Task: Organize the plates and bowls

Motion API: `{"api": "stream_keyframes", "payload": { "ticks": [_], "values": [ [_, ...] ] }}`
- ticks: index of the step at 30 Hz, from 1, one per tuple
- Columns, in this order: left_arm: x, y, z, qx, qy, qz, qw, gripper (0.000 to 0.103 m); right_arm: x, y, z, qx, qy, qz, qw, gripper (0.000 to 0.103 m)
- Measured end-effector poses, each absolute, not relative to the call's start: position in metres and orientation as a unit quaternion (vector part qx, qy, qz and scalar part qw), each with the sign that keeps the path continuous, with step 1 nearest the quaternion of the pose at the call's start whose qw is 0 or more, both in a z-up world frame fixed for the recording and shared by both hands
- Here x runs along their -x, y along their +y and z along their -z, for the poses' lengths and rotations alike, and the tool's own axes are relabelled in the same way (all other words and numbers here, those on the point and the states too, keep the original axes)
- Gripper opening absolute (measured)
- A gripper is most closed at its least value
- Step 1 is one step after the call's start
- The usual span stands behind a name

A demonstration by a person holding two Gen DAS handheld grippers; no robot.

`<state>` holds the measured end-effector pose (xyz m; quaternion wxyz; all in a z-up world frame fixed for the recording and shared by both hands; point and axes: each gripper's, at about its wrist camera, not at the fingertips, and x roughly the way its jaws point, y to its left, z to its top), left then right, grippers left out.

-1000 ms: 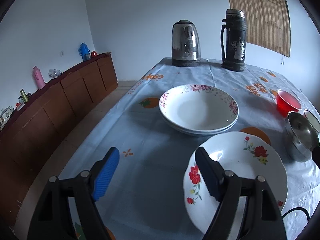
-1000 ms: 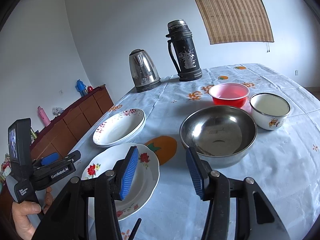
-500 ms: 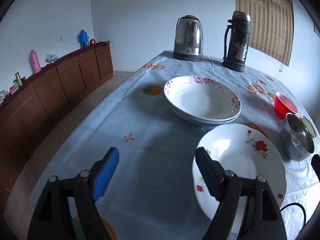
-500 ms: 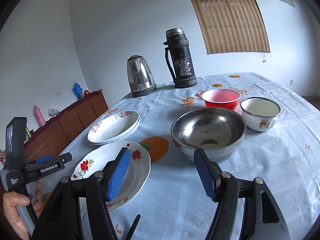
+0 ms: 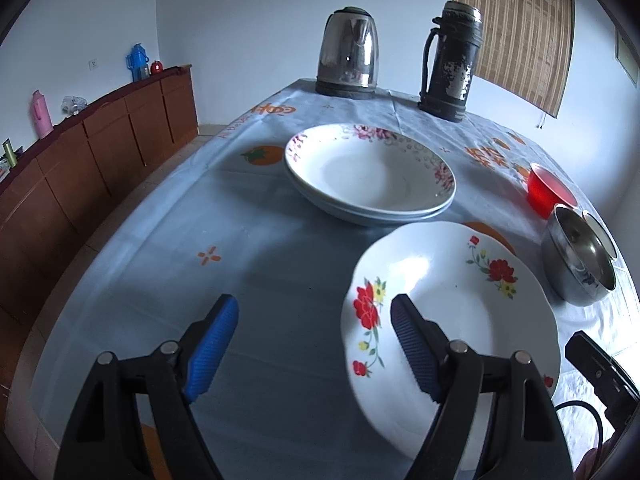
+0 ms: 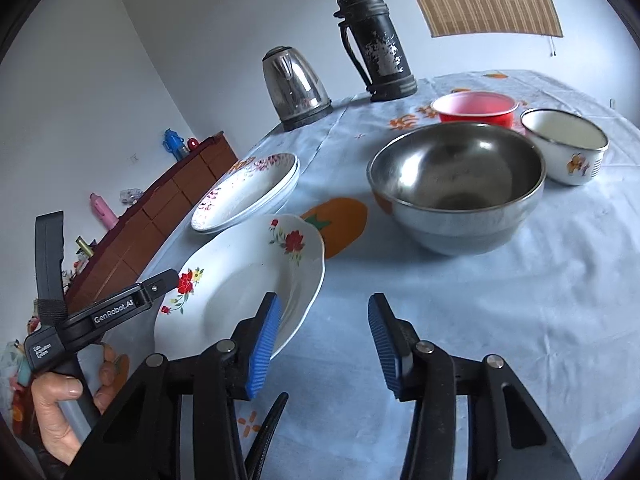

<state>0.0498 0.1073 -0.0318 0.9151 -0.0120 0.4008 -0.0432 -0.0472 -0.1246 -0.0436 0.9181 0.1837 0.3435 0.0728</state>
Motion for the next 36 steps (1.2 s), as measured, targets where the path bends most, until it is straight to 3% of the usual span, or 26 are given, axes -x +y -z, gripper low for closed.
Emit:
{"api": "stream_keyframes", "payload": {
  "ticks": [7, 9, 13, 18, 21, 24, 36],
  "values": [
    [-0.052, 0.096, 0.04, 0.002, 0.416, 0.054, 0.908, 0.074, 0.031, -0.121, 0.051, -0.194, 0.368, -0.075, 0.906, 0.048],
    [-0.053, 0.095, 0.042, 0.003, 0.419, 0.057, 0.906, 0.07, 0.028, -0.119, 0.055, -0.197, 0.379, -0.079, 0.901, 0.041],
    [-0.057, 0.092, 0.048, 0.009, 0.431, 0.069, 0.9, 0.051, 0.022, -0.112, 0.058, -0.191, 0.389, -0.086, 0.897, 0.033],
    [-0.057, 0.089, 0.05, 0.016, 0.435, 0.081, 0.897, 0.045, 0.016, -0.105, 0.061, -0.188, 0.4, -0.097, 0.892, 0.03],
    [-0.057, 0.085, 0.051, 0.022, 0.435, 0.091, 0.896, 0.034, 0.014, -0.101, 0.062, -0.185, 0.398, -0.101, 0.893, 0.024],
    [-0.056, 0.084, 0.051, 0.027, 0.432, 0.087, 0.897, 0.034, 0.013, -0.096, 0.061, -0.178, 0.397, -0.102, 0.894, 0.019],
    [-0.052, 0.095, 0.052, 0.077, 0.433, 0.115, 0.891, 0.027, 0.013, -0.094, 0.06, -0.164, 0.392, -0.094, 0.9, 0.019]
  ]
}}
